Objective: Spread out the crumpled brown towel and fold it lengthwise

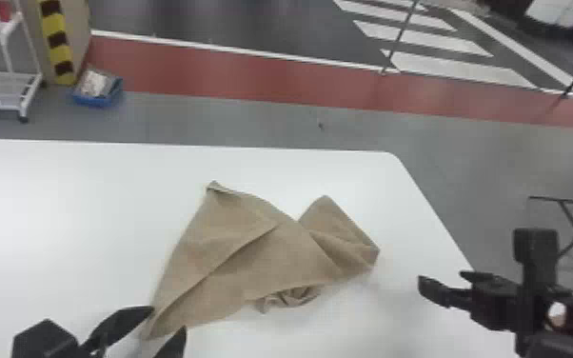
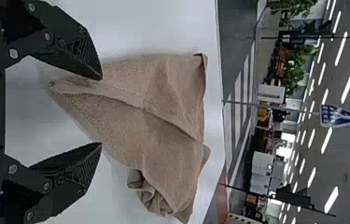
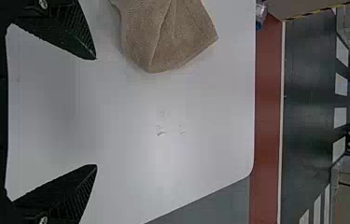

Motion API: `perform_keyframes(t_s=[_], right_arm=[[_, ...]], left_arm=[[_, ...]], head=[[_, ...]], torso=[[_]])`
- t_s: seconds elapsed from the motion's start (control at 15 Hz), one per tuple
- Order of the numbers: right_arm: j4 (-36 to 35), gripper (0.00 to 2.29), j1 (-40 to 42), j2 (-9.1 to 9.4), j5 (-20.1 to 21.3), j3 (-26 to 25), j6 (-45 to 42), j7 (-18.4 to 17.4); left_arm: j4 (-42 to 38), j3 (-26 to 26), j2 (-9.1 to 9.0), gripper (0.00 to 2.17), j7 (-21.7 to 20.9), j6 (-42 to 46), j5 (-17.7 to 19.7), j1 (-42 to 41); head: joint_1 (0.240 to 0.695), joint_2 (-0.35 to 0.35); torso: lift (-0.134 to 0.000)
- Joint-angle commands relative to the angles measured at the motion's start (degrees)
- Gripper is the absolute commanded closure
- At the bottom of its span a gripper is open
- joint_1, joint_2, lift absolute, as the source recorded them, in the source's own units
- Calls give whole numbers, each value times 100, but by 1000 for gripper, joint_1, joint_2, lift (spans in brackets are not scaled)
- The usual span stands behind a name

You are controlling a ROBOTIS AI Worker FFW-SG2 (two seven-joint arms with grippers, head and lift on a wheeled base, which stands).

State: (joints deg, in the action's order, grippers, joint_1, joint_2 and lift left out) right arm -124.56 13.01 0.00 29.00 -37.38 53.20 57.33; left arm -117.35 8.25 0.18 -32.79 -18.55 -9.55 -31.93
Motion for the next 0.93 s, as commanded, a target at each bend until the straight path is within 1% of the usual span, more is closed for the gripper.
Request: perform_keyframes(t_s=[0.0,0.07,0.13,0.2,0.33,0.4,0.53,0.6,0.67,0.73,0.8,0.87], right_arm=[[2,53,-1,5,0,47,-16,-2],[2,53,-1,5,0,64,-16,-2],[2,53,-1,5,0,91,-33,-2],[2,53,-1,5,0,126,-33,-2],[63,53,-18,5,9,179,-33,-2],[107,53,-36,5,9,187,-68,-2],[213,53,-71,5,9,231,-367,-55],[318,66,-71,5,44,293,-842,-73],[476,70,-62,-53,114,381,-1510,-73],[643,70,-53,-193,272,565,-2195,-64],[775,70,-53,-351,501,803,-2582,-46],[951,73,-27,-536,835,1066,-3338,41]], left_arm=[[125,-8,-32,542,88,-93,-12,90],[151,-8,-32,545,132,-93,-47,108],[151,-17,-32,664,159,-93,-56,117],[134,-43,-32,988,202,-93,-38,117],[63,-122,-32,1399,238,-93,41,108],[-69,-184,-32,1517,264,-75,146,38],[-473,-316,-32,1622,246,-128,278,-50],[-763,-474,-32,1713,229,-462,551,-59],[-1097,-641,-32,1713,229,-743,718,-41],[-1440,-764,-32,1713,238,-1007,727,-6],[-1659,-861,-32,1713,238,-1218,753,38],[-1853,-1010,-32,1713,238,-1429,762,126]], head=[[695,-350],[695,-350],[695,-350],[695,-350],[695,-350],[695,-350],[695,-350],[695,-350],[695,-350],[695,-350],[695,-350],[695,-350]], torso=[[-124],[-124],[-124],[-124],[-124],[-124],[-124],[-124],[-124],[-124],[-124],[-124]])
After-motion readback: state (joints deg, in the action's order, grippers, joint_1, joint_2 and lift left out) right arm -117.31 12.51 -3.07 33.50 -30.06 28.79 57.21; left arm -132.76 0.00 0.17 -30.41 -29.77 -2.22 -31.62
